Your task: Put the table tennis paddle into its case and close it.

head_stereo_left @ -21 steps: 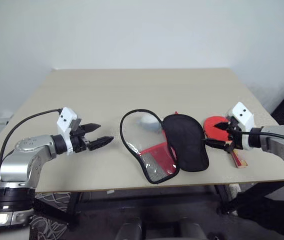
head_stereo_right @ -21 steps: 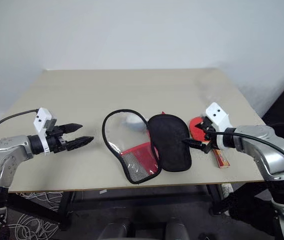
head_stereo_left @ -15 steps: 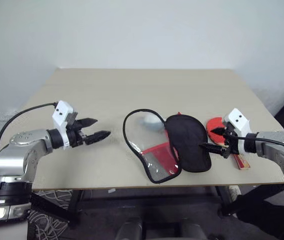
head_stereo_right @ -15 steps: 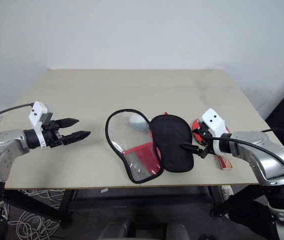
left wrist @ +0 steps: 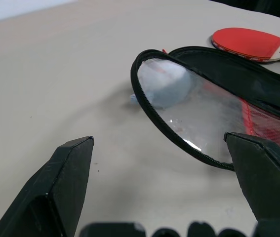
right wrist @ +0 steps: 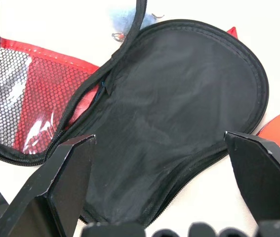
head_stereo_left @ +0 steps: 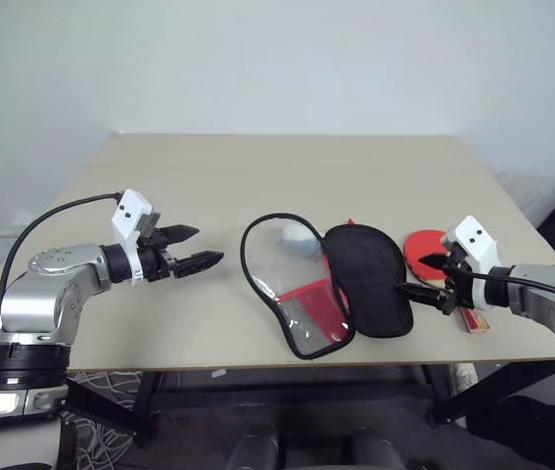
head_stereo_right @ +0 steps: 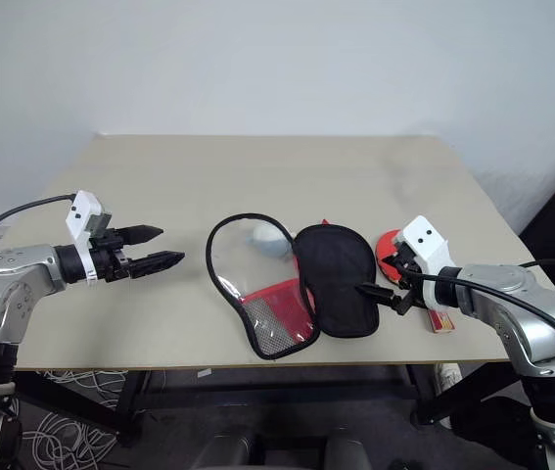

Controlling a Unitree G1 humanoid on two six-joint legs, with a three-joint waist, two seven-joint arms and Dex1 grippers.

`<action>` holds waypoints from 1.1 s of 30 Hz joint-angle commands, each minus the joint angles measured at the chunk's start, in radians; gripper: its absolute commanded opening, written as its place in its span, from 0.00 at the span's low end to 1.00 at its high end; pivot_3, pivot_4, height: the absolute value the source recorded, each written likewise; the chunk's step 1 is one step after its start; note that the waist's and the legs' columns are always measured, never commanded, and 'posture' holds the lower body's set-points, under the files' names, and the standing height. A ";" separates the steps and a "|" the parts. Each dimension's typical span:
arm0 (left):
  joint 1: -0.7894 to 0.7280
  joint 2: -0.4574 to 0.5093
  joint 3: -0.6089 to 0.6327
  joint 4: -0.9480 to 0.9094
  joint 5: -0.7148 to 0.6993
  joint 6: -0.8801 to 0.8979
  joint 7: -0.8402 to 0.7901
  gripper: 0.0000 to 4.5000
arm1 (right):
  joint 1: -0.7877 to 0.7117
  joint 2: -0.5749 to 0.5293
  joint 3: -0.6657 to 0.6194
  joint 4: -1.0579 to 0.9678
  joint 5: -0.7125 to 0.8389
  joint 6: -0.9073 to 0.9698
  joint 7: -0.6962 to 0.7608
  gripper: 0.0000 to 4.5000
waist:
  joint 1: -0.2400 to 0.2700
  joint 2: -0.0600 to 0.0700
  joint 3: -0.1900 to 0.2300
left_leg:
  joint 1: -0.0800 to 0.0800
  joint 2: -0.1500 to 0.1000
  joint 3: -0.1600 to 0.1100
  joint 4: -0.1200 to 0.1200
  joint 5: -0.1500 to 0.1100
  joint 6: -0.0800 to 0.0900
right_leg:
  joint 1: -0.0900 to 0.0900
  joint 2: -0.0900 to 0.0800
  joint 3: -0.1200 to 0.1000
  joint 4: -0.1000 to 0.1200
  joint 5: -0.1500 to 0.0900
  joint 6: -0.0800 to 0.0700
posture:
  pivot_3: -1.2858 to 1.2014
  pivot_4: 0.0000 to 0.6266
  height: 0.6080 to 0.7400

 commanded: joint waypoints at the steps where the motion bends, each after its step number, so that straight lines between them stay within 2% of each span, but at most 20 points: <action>1: -0.003 -0.010 0.004 -0.055 0.004 -0.021 0.011 1.00 | -0.040 -0.024 -0.047 0.032 -0.025 -0.019 -0.015 1.00 | 0.000 0.000 0.000 | 0.000 0.000 0.000 0.000 0.000 0.000 | 0.000 0.000 0.000 0.000 0.000 0.000 | 0.52 0.00 1.00; 11: -0.020 -0.047 -0.028 -0.037 0.038 -0.064 0.022 1.00 | -0.031 -0.034 -0.061 0.033 -0.032 -0.001 -0.025 1.00 | 0.000 0.000 0.000 | 0.000 0.000 0.000 0.000 0.000 0.000 | 0.000 0.000 0.000 0.000 0.000 0.000 | 0.52 0.00 1.00; 17: -0.041 -0.068 -0.049 -0.015 0.059 -0.108 0.011 1.00 | 0.022 -0.030 -0.107 0.039 -0.053 0.065 -0.108 1.00 | 0.003 0.000 0.000 | 0.000 0.000 0.000 0.001 0.000 0.000 | 0.001 0.000 0.000 0.000 0.000 0.000 | 0.52 0.00 1.00; 26: -0.043 -0.081 -0.064 0.012 0.080 -0.170 -0.028 1.00 | 0.048 0.007 -0.166 0.193 -0.120 0.196 -0.271 1.00 | 0.002 0.000 0.000 | 0.000 0.000 0.001 0.001 0.000 0.000 | 0.001 0.000 0.001 0.000 0.001 -0.002 | 0.52 0.00 1.00; 33: -0.038 -0.094 -0.068 0.012 0.086 -0.179 -0.030 1.00 | 0.041 0.063 -0.170 0.318 -0.164 0.137 -0.327 1.00 | 0.000 0.000 0.000 | 0.000 0.000 0.001 0.001 0.000 0.000 | 0.001 0.001 0.001 0.000 0.000 0.000 | 0.52 0.00 1.00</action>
